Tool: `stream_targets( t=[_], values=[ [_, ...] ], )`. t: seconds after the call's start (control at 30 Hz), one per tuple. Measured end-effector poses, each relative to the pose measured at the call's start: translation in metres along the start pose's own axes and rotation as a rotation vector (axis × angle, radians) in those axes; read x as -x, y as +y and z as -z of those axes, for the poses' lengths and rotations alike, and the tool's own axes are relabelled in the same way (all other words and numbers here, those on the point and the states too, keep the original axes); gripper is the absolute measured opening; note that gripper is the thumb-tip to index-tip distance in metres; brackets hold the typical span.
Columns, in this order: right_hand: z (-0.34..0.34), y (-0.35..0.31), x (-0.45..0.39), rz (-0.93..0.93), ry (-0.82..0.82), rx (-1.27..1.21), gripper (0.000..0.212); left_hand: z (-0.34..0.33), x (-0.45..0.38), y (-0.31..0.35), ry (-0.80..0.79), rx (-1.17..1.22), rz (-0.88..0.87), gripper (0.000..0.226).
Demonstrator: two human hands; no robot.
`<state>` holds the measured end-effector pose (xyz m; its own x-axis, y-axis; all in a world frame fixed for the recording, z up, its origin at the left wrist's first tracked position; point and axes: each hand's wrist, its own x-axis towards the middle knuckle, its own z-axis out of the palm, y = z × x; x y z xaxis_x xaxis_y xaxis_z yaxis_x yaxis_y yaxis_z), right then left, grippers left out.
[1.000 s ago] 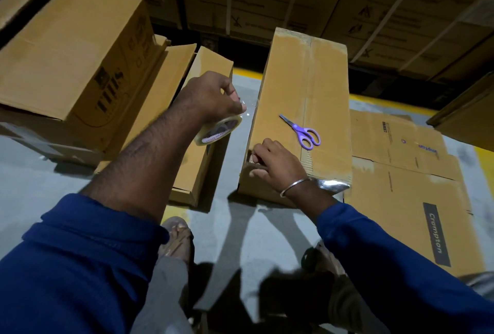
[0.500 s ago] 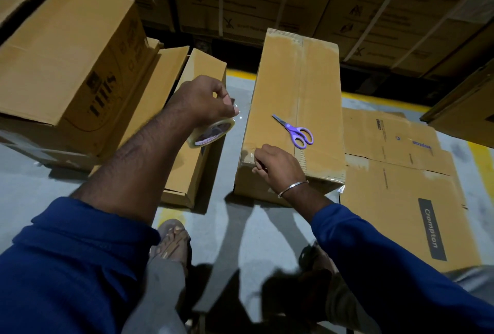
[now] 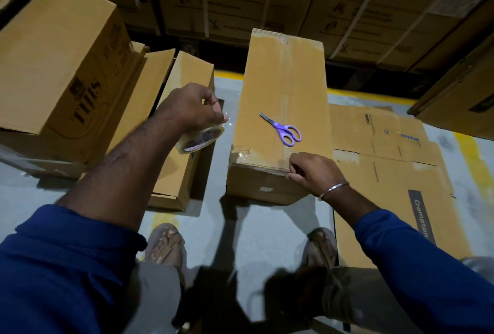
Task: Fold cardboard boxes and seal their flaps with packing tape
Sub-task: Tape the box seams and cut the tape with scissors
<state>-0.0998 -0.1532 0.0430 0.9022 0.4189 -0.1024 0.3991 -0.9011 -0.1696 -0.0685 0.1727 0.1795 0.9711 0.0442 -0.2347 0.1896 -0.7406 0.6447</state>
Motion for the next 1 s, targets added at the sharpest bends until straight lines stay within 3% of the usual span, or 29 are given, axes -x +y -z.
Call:
stream_targets(
  t=[0.17,0.47,0.8,1.0],
  values=[
    [0.003,0.01,0.015,-0.043,0.012,0.078,0.033,-0.004,-0.002,0.0,-0.02,-0.011,-0.01,0.024],
    [-0.009,-0.04,-0.016,-0.015,0.071,0.025,0.038,-0.013,-0.009,0.001,-0.057,-0.04,-0.015,0.022],
    [-0.01,0.025,0.048,-0.261,0.167,0.106,0.041,-0.015,-0.012,0.0,-0.076,-0.044,-0.017,0.022],
    [-0.002,0.049,0.064,-0.286,0.17,-0.289,0.035,-0.018,-0.007,0.001,-0.095,-0.065,-0.036,0.021]
  ],
)
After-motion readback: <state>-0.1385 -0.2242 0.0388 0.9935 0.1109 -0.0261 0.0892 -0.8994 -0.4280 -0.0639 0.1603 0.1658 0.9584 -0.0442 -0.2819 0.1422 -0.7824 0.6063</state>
